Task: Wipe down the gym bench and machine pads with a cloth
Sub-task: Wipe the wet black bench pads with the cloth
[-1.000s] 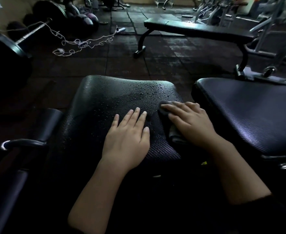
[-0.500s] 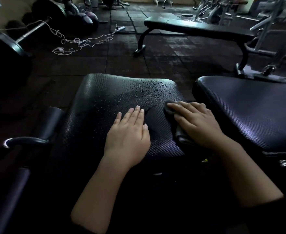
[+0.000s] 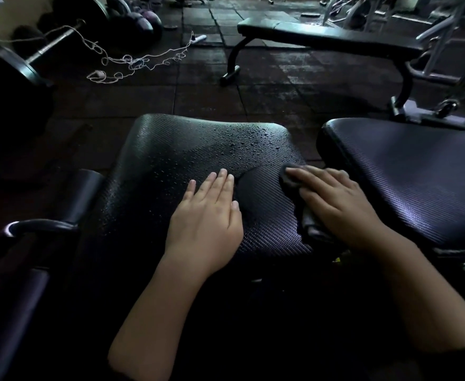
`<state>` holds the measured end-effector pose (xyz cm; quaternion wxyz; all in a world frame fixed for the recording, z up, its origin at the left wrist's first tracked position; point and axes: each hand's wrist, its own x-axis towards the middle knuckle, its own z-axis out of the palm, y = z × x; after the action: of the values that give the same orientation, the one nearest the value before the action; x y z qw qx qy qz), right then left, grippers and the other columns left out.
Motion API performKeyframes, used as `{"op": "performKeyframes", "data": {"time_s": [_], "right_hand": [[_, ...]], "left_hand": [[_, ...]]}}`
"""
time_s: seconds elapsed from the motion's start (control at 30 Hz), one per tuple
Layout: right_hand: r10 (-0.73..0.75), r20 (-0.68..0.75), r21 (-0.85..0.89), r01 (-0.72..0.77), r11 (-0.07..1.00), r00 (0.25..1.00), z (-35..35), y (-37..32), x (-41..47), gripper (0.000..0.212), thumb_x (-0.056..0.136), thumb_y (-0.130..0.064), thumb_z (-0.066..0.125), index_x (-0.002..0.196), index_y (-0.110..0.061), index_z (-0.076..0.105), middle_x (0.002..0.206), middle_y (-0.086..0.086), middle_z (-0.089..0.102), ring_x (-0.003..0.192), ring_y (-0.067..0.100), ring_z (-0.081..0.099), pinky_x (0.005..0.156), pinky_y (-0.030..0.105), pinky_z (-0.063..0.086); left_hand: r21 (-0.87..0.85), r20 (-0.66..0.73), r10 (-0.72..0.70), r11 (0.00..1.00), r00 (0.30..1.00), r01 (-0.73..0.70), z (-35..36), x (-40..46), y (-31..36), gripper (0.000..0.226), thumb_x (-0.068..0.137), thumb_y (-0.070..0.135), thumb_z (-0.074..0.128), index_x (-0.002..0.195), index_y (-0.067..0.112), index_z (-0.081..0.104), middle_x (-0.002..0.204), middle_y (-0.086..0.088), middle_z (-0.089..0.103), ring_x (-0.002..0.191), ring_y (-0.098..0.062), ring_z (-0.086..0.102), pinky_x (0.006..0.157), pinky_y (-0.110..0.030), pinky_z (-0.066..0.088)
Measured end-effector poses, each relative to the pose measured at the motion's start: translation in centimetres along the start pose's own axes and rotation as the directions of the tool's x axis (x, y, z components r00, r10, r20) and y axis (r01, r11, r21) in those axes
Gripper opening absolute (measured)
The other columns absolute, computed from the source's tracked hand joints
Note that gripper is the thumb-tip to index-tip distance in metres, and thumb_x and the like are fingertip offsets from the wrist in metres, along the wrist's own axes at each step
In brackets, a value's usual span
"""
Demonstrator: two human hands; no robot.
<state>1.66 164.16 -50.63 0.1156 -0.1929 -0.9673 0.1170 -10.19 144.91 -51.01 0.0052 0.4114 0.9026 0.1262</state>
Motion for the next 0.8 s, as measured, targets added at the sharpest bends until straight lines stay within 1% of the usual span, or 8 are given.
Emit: {"op": "performKeyframes", "data": {"time_s": [0.07, 0.17, 0.23, 0.37, 0.5, 0.63, 0.73, 0.8], "right_hand": [[-0.016, 0.01, -0.073, 0.017, 0.997, 1.0, 0.6, -2.1, 1.4, 0.072, 0.078, -0.062, 0.005, 0.142, -0.047, 0.035, 0.15, -0.017, 0.037, 0.135, 0.015, 0.031, 0.108, 0.034, 0.018], [-0.181, -0.031, -0.155, 0.174, 0.973, 0.983, 1.4, -4.8, 0.0, 0.058, 0.089, -0.053, 0.019, 0.14, -0.039, 0.044, 0.143, -0.012, 0.048, 0.129, 0.02, 0.043, 0.103, 0.034, 0.022], [-0.273, -0.055, -0.15, 0.262, 0.953, 0.96, 1.2, -4.4, -2.1, 0.05, 0.095, -0.047, 0.028, 0.14, -0.036, 0.046, 0.141, -0.011, 0.051, 0.126, 0.018, 0.045, 0.102, 0.033, 0.026], [-0.373, -0.026, -0.062, 0.371, 0.926, 0.927, -0.2, -0.8, -3.1, 0.048, 0.099, -0.049, 0.024, 0.143, -0.036, 0.042, 0.142, -0.012, 0.049, 0.129, 0.013, 0.041, 0.104, 0.029, 0.027], [-0.288, 0.027, -0.004, 0.288, 0.958, 0.957, -0.3, 0.8, 0.8, 0.05, 0.094, -0.058, 0.019, 0.142, -0.048, 0.029, 0.144, -0.011, 0.047, 0.134, 0.017, 0.038, 0.108, 0.038, 0.028], [-0.154, 0.12, -0.067, 0.162, 0.984, 0.981, 0.5, -1.3, 6.0, 0.054, 0.085, -0.06, 0.014, 0.139, -0.057, 0.019, 0.153, -0.023, 0.027, 0.144, 0.009, 0.017, 0.114, 0.034, 0.01], [-0.179, 0.133, -0.159, 0.2, 0.967, 0.975, 0.4, -2.1, 7.2, 0.054, 0.09, -0.06, 0.013, 0.144, -0.056, 0.014, 0.156, -0.025, 0.015, 0.148, 0.009, 0.004, 0.118, 0.04, -0.001], [-0.185, 0.12, -0.198, 0.206, 0.958, 0.975, 0.4, -1.7, 6.6, 0.061, 0.082, -0.072, 0.005, 0.142, -0.06, 0.006, 0.157, -0.024, 0.005, 0.148, 0.013, -0.007, 0.119, 0.046, -0.008]], "left_hand": [[0.005, 0.002, -0.005, 1.0, 1.0, 0.005, 0.0, 0.1, 0.1, 0.072, 0.085, 0.039, 0.003, 0.155, 0.02, 0.006, 0.162, 0.01, 0.001, 0.147, -0.003, -0.004, 0.118, -0.029, -0.009], [0.01, 0.006, -0.004, 1.0, 1.0, 0.004, -0.1, 0.1, 0.0, 0.072, 0.085, 0.039, 0.003, 0.155, 0.021, 0.006, 0.162, 0.01, 0.0, 0.147, -0.002, -0.004, 0.117, -0.028, -0.01], [-0.004, 0.012, 0.0, 1.0, 1.0, 0.0, -0.2, 0.1, -0.1, 0.072, 0.085, 0.04, 0.004, 0.155, 0.021, 0.006, 0.162, 0.01, 0.0, 0.147, -0.002, -0.005, 0.116, -0.027, -0.011], [-0.01, 0.108, 0.012, 1.0, 0.994, -0.011, -1.0, 0.2, -0.4, 0.058, 0.1, 0.041, 0.011, 0.155, 0.023, 0.004, 0.162, 0.009, -0.004, 0.147, -0.003, -0.007, 0.118, -0.03, -0.01], [0.074, 0.262, 0.031, 0.996, 0.965, -0.052, -2.9, 1.0, -0.7, 0.061, 0.102, 0.044, 0.025, 0.155, 0.023, 0.003, 0.162, 0.007, -0.007, 0.148, -0.005, -0.005, 0.121, -0.035, 0.0], [0.178, 0.251, 0.05, 0.979, 0.967, -0.097, -3.3, 3.9, -1.1, 0.07, 0.096, 0.06, 0.025, 0.155, 0.027, 0.006, 0.162, 0.008, -0.003, 0.148, -0.006, -0.002, 0.12, -0.048, 0.002], [0.178, 0.252, 0.08, 0.976, 0.964, -0.128, -3.1, 6.0, -2.4, 0.086, 0.084, 0.077, 0.019, 0.154, 0.031, 0.001, 0.162, 0.008, -0.006, 0.147, -0.005, -0.007, 0.12, -0.05, -0.003], [0.162, 0.277, 0.105, 0.975, 0.955, -0.155, -2.8, 6.7, -3.3, 0.099, 0.07, 0.086, 0.008, 0.153, 0.034, -0.003, 0.162, 0.01, -0.009, 0.146, -0.004, -0.012, 0.119, -0.05, -0.007]]}}
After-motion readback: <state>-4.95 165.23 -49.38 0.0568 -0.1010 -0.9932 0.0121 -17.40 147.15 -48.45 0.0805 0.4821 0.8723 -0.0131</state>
